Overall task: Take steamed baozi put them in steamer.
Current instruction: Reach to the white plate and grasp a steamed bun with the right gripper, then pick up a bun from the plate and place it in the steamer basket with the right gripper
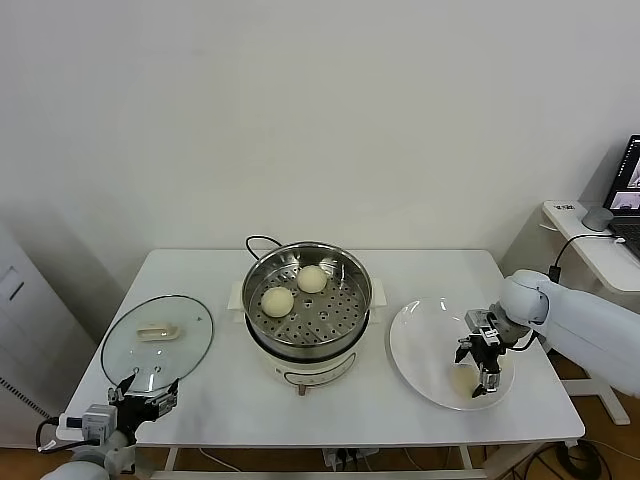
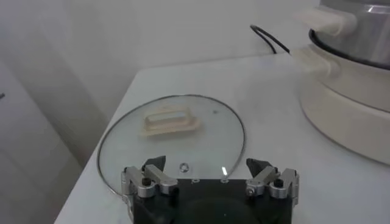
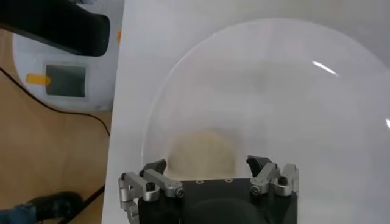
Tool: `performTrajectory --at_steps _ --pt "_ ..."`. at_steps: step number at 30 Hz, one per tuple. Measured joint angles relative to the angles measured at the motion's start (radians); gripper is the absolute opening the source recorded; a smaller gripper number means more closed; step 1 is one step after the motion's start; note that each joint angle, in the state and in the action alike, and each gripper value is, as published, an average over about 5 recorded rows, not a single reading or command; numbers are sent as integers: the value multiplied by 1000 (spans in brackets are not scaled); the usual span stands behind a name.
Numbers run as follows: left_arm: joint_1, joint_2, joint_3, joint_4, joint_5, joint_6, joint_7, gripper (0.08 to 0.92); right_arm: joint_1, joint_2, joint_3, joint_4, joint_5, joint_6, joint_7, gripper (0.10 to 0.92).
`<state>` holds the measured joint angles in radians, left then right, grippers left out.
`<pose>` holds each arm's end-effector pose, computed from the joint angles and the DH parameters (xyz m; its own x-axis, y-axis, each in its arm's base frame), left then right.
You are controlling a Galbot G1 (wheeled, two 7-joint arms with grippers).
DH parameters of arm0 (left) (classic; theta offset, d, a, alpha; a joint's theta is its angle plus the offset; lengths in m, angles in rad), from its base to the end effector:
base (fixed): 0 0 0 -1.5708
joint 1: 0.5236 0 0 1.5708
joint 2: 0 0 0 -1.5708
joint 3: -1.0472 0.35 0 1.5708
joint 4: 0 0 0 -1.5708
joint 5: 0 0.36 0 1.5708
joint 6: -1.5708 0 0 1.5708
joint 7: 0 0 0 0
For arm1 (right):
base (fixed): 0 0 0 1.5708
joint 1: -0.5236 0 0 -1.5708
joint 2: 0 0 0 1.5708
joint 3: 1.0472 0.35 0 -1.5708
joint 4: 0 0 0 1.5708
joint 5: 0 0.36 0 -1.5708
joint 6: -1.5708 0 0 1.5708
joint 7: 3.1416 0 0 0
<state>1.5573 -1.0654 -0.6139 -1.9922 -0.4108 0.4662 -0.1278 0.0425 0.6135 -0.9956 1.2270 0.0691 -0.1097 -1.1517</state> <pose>0.2059 0.1241 -0.3020 -0.8534 -0.0529 0.5186 0.0249 0.9896 0.1419 0.4940 -0.1905 -0.2382 0.0383 -0.1526 0.9875 -0.9941 -0.1062 0.0221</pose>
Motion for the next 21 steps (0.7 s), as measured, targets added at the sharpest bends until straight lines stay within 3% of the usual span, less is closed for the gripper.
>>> performTrajectory --at_steps 7,21 --pt "-1 -1 0 -6 1 0 0 823 -11 -4 16 2 -4 -6 -1 497" --pt "0 5 3 -7 5 2 0 823 192 4 -63 12 59 20 -41 485"
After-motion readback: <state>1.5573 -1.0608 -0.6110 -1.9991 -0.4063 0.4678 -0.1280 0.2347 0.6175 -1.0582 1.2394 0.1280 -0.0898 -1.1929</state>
